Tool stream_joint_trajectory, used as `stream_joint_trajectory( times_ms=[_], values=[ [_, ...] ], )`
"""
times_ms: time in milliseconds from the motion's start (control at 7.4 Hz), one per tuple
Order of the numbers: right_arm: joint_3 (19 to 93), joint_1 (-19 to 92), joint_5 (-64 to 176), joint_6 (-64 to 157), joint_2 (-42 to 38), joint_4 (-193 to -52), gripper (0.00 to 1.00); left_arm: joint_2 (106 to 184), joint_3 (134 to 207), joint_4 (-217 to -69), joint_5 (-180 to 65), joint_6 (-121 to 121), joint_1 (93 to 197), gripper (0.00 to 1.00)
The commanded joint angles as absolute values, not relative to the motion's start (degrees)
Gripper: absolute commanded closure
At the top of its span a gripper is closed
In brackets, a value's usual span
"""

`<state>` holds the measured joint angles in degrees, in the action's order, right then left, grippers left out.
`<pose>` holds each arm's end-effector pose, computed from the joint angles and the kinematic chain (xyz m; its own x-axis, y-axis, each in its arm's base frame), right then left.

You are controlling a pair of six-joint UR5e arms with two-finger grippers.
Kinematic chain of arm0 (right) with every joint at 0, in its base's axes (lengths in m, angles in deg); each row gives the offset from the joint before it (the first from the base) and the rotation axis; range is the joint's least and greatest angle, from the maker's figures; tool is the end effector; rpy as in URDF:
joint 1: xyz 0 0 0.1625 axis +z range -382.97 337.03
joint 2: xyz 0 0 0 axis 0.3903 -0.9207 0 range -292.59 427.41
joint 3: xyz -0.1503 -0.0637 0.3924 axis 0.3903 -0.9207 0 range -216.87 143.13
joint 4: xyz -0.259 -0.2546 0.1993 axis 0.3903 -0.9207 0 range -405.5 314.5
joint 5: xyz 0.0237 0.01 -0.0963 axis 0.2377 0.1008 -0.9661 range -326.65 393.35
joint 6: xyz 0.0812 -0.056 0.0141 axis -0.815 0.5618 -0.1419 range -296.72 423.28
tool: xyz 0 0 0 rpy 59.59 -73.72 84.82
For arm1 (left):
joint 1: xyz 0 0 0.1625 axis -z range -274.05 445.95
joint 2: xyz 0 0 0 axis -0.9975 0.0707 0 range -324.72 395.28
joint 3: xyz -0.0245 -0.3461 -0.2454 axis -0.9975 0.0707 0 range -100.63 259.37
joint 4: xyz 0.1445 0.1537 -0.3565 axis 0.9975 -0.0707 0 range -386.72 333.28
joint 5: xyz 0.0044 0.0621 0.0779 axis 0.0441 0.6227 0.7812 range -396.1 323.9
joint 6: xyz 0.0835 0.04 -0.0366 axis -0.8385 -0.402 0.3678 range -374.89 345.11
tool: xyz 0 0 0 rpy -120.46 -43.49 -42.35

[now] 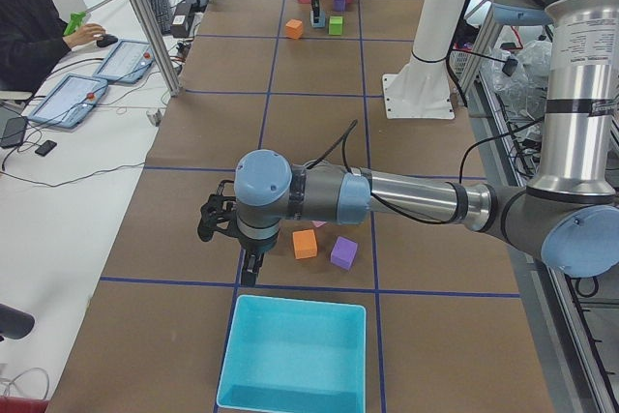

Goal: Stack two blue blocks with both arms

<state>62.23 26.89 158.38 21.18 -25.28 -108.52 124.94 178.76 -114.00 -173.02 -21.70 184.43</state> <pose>-0.2628 -0.4298 0.5565 0.6742 -0.1430 0.7246 0.1162 0.9894 0.0871 -0.1324 -0.4772 0.5823 0.6999 0.0956 -0.7078 0.0640 0.9786 0.1955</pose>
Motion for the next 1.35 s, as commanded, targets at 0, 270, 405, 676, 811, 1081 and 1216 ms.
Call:
stream_joint_trajectory(
  times_ms=[0,270,405,676,811,1081,1216],
  values=[
    [64.2,30.5,163.1,21.4,-24.1,-112.8,0.49,126.7,179.5,-114.0,-172.9,-16.2,182.0,0.02],
    [72.2,33.0,165.8,21.6,-16.7,-130.9,0.49,129.5,179.3,-114.6,-172.6,-8.5,175.0,0.02],
    [75.3,32.6,165.2,21.4,-9.0,-142.9,0.48,130.6,178.5,-114.7,-172.5,-6.7,171.4,0.02],
    [75.7,30.7,162.6,20.4,4.1,-158.1,0.47,132.8,173.9,-120.8,-172.5,-1.6,167.0,0.02],
    [75.2,27.8,161.5,15.8,6.6,-158.3,0.47,134.3,169.3,-126.2,-172.5,1.7,165.1,0.02],
    [72.2,19.0,154.7,4.6,13.9,-157.9,0.47,137.3,161.4,-136.5,-171.3,9.4,161.0,0.02],
    [70.6,15.9,153.2,0.0,16.7,-156.7,0.47,138.4,160.9,-137.5,-170.3,12.9,158.2,0.02]
  ],
)
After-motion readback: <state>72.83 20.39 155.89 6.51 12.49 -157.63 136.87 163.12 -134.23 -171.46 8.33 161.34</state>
